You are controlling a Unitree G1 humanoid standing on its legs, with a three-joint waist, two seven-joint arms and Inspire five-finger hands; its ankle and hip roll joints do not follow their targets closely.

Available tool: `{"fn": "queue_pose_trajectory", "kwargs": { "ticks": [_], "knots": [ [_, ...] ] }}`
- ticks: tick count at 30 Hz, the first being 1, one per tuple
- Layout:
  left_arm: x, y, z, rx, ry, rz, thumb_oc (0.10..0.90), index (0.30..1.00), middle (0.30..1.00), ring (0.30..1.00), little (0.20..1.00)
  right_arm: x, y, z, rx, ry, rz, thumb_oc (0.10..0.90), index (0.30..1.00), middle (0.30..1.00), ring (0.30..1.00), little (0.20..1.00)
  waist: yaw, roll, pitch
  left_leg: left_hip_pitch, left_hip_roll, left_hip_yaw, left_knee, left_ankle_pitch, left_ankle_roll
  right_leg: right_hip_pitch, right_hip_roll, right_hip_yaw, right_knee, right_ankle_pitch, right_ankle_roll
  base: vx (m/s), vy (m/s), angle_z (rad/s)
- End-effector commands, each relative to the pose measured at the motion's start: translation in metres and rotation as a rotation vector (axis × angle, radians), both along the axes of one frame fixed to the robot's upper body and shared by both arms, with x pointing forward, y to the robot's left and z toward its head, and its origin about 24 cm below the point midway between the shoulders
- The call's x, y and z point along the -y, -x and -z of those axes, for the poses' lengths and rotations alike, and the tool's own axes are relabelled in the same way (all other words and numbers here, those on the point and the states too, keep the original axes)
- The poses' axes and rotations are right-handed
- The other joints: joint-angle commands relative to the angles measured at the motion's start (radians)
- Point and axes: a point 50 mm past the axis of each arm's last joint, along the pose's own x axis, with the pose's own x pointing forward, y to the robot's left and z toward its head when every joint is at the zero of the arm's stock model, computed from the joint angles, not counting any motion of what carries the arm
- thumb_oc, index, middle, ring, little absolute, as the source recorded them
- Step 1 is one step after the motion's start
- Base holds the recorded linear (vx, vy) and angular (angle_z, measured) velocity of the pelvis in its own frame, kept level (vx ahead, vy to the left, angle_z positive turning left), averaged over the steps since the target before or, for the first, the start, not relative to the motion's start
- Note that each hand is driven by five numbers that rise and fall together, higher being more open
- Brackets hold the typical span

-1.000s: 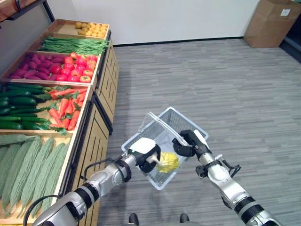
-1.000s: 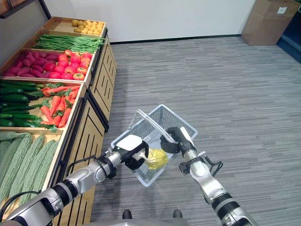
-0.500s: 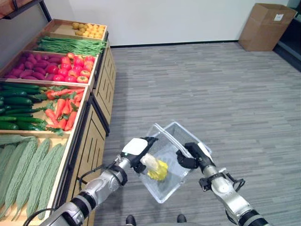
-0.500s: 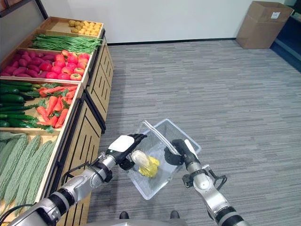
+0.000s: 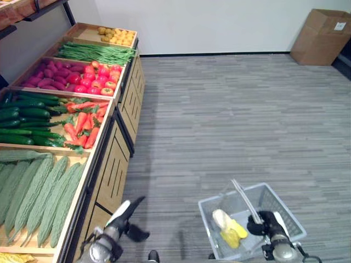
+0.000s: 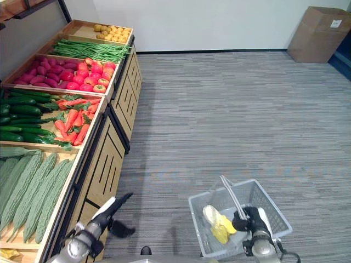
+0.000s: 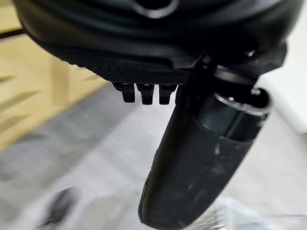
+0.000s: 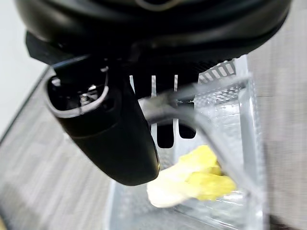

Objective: Get the vegetables into the basket

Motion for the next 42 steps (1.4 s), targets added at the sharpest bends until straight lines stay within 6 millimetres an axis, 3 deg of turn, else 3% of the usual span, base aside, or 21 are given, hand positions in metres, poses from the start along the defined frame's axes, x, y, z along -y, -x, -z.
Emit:
{"fn": "queue_pose_trajectory", "kwargs": {
  "ticks": [1,3,5,8,12,17,22,24,27,29,30,32,34,36,39,42],
  "knots": [
    [-0.002,-0.020,0.002,0.049,-0.052,-0.003,0.900,1.000,1.000,1.000,1.000,0.015,-0.037,-0.022,0.159,0.104,-0.027,0.400,0.300,0.300,0.300,0.300,0.023,-0.038,-0.050,-0.002,0.014,-0.074,0.001,-0.069,-0.037,-0.043,-0.017,-0.038,0.005,0.024,0.041,-0.01,-0.014,0.06],
    [-0.007,-0.001,0.020,-0.061,-0.139,-0.043,0.900,1.000,1.000,1.000,1.000,0.021,-0.017,-0.010,0.063,0.108,0.048,0.400,0.300,0.300,0.300,0.300,0.018,-0.036,-0.045,0.000,0.017,-0.070,0.001,-0.069,-0.039,-0.047,-0.014,-0.033,0.005,0.024,0.039,0.00,-0.005,0.02],
    [-0.012,0.015,0.032,-0.146,-0.177,-0.189,0.900,1.000,1.000,1.000,1.000,0.023,-0.001,0.001,-0.030,0.095,0.093,0.400,0.300,0.300,0.300,0.300,0.015,-0.037,-0.037,0.000,0.023,-0.061,0.001,-0.068,-0.042,-0.055,-0.009,-0.023,0.005,0.026,0.035,-0.02,-0.027,-0.11],
    [-0.014,0.031,0.039,-0.234,-0.203,-0.288,0.900,1.000,1.000,1.000,1.000,0.020,0.014,0.009,-0.114,0.075,0.126,0.400,0.300,0.300,0.300,0.300,0.011,-0.036,-0.028,0.001,0.029,-0.056,0.001,-0.064,-0.046,-0.055,-0.003,-0.019,0.005,0.025,0.028,0.00,-0.048,-0.09],
    [-0.012,0.035,0.043,-0.282,-0.214,-0.300,0.900,1.000,1.000,1.000,1.000,0.023,0.030,0.014,-0.206,0.072,0.145,0.400,0.300,0.300,0.300,0.300,0.007,-0.026,-0.010,0.000,0.042,-0.069,0.001,-0.059,-0.054,-0.045,0.006,-0.036,0.017,0.010,0.014,0.01,-0.062,0.02],
    [-0.012,0.022,0.040,-0.252,-0.247,-0.295,0.900,1.000,1.000,1.000,1.000,0.021,0.015,0.012,-0.212,0.108,0.033,0.400,0.300,0.300,0.300,0.300,0.009,-0.004,0.057,-0.037,0.082,-0.114,0.008,-0.021,-0.062,-0.148,0.042,-0.053,0.200,-0.074,-0.023,-0.08,-0.133,0.19],
    [-0.015,0.024,0.040,-0.256,-0.247,-0.331,0.900,1.000,1.000,1.000,1.000,0.023,0.009,0.009,-0.192,0.119,0.025,0.400,0.300,0.300,0.300,0.300,0.014,-0.001,0.069,-0.064,0.107,-0.134,0.052,-0.011,-0.073,-0.151,0.067,-0.063,0.208,-0.090,-0.043,0.02,-0.160,0.15],
    [-0.014,0.025,0.040,-0.258,-0.232,-0.365,0.900,1.000,1.000,1.000,1.000,0.027,0.002,0.004,-0.163,0.131,0.005,0.400,0.300,0.300,0.300,0.300,0.022,-0.003,0.086,-0.101,0.111,-0.156,0.128,-0.016,-0.076,-0.140,0.071,-0.076,0.212,-0.100,-0.060,0.06,-0.195,0.09],
    [-0.012,0.028,0.042,-0.269,-0.229,-0.363,0.900,1.000,1.000,1.000,1.000,0.028,-0.004,0.001,-0.135,0.136,-0.007,0.400,0.300,0.300,0.300,0.300,0.021,-0.005,0.098,-0.124,0.099,-0.174,0.187,-0.026,-0.076,-0.131,0.070,-0.085,0.217,-0.111,-0.070,0.05,-0.098,0.24],
    [-0.011,0.030,0.043,-0.278,-0.228,-0.356,0.900,1.000,1.000,1.000,1.000,0.030,-0.016,-0.004,-0.102,0.142,-0.030,0.400,0.300,0.300,0.300,0.300,0.035,-0.004,0.109,-0.149,0.066,-0.226,0.216,-0.017,-0.071,-0.122,0.068,-0.080,0.214,-0.113,-0.073,0.06,-0.040,0.12],
    [-0.010,0.032,0.043,-0.282,-0.227,-0.355,0.900,1.000,1.000,1.000,1.000,0.030,-0.024,-0.008,-0.075,0.146,-0.051,0.400,0.300,0.300,0.300,0.300,0.054,-0.006,0.113,-0.181,0.011,-0.298,0.196,-0.028,-0.055,-0.117,0.068,-0.068,0.205,-0.114,-0.071,0.07,-0.031,-0.09],
    [-0.010,0.034,0.044,-0.287,-0.231,-0.350,0.900,1.000,1.000,1.000,1.000,0.029,-0.028,-0.009,-0.065,0.150,-0.068,0.400,0.300,0.300,0.300,0.300,0.059,-0.007,0.109,-0.194,-0.001,-0.315,0.171,-0.025,-0.050,-0.112,0.068,-0.065,0.198,-0.117,-0.068,0.11,-0.013,-0.03],
    [-0.007,0.038,0.045,-0.300,-0.246,-0.289,0.900,1.000,1.000,1.000,1.000,0.028,-0.034,-0.012,-0.047,0.163,-0.103,0.400,0.300,0.300,0.300,0.300,0.074,0.003,0.101,-0.271,0.009,-0.299,0.088,0.048,-0.052,-0.074,0.075,-0.066,0.177,-0.133,-0.060,0.23,0.049,0.12],
    [-0.007,0.040,0.046,-0.308,-0.254,-0.276,0.900,1.000,1.000,1.000,1.000,0.023,-0.041,-0.014,-0.020,0.159,-0.129,0.400,0.300,0.300,0.300,0.300,0.088,0.000,0.102,-0.290,0.002,-0.290,0.059,0.068,-0.053,-0.046,0.080,-0.046,0.169,-0.146,-0.060,0.20,0.063,0.15],
    [-0.009,0.046,0.046,-0.317,-0.273,-0.262,0.900,1.000,1.000,1.000,1.000,0.015,-0.049,-0.015,0.008,0.141,-0.158,0.400,0.300,0.300,0.300,0.300,0.108,-0.005,0.089,-0.276,-0.004,-0.288,0.047,0.072,-0.044,-0.011,0.083,-0.002,0.164,-0.164,-0.047,0.28,0.153,-0.29],
    [-0.011,0.048,0.045,-0.326,-0.289,-0.233,0.900,1.000,1.000,1.000,1.000,0.008,-0.046,-0.013,0.018,0.124,-0.182,0.400,0.300,0.300,0.300,0.300,0.108,-0.020,0.075,-0.271,-0.018,-0.258,0.065,0.062,-0.026,0.008,0.046,0.004,0.173,-0.170,-0.025,0.19,0.194,-0.74]
  ]
}}
